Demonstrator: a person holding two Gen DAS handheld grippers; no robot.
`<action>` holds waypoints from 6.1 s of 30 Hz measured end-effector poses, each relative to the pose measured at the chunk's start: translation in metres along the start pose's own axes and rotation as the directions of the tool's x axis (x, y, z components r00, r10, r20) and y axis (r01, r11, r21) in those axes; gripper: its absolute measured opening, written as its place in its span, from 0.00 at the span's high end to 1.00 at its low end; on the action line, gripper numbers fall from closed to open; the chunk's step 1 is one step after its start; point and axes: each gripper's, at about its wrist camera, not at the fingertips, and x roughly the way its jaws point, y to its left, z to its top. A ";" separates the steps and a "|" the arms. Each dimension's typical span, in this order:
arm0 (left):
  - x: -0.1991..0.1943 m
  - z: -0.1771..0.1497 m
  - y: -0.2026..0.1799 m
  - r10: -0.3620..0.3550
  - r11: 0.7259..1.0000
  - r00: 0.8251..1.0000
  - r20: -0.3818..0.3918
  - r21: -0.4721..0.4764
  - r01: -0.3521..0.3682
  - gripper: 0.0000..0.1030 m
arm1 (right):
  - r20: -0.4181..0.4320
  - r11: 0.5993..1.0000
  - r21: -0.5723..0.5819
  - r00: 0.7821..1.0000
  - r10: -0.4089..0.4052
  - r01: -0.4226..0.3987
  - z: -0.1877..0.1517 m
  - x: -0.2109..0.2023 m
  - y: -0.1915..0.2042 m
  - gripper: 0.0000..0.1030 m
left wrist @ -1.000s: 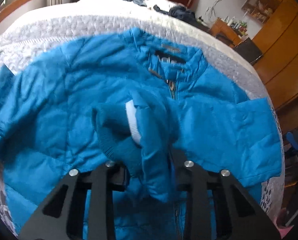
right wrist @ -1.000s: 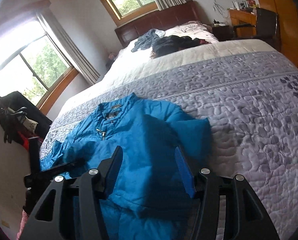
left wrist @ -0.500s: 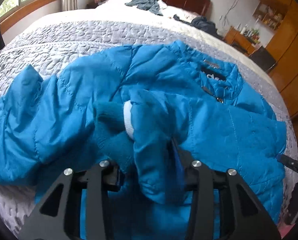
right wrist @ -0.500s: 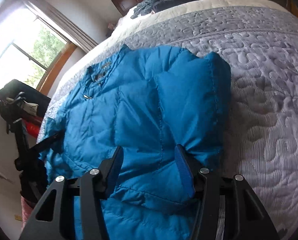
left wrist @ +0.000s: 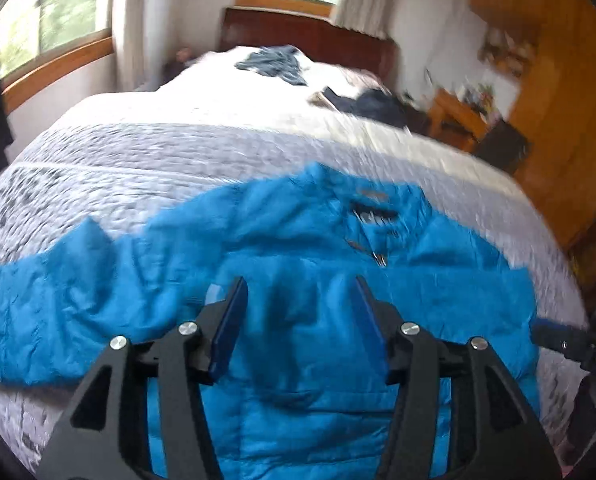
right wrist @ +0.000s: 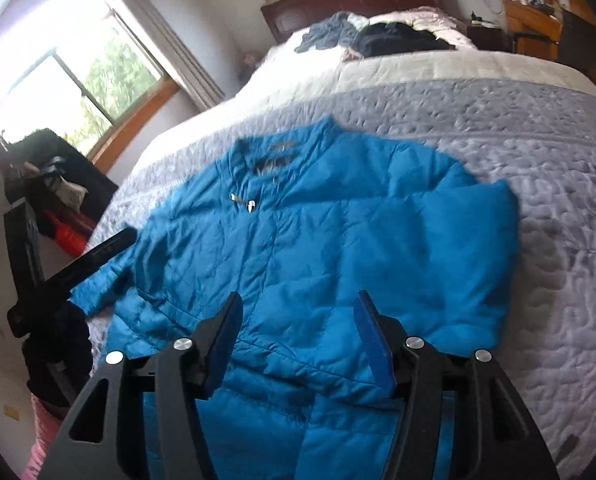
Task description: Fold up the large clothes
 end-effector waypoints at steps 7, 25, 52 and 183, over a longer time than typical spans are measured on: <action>0.049 -0.021 0.005 0.064 0.996 0.996 -0.066 0.059 -0.060 0.49 | -0.086 0.999 0.034 0.996 -0.032 0.035 -0.010 0.049 -0.025 0.44; -0.102 -0.084 0.206 0.180 0.943 0.983 0.016 -0.286 -0.168 0.28 | -0.060 0.985 -0.163 0.997 0.037 -0.047 -0.026 0.014 0.071 0.24; -0.090 -0.119 0.422 0.202 0.602 0.975 0.089 -0.797 -0.052 0.82 | -0.116 0.988 -0.151 0.993 -0.011 -0.006 -0.027 0.057 0.085 0.24; 0.028 -0.049 0.105 -0.299 0.953 0.954 0.010 -0.036 0.299 0.52 | -0.004 0.947 -0.154 0.959 -0.285 0.281 0.039 0.043 0.086 0.76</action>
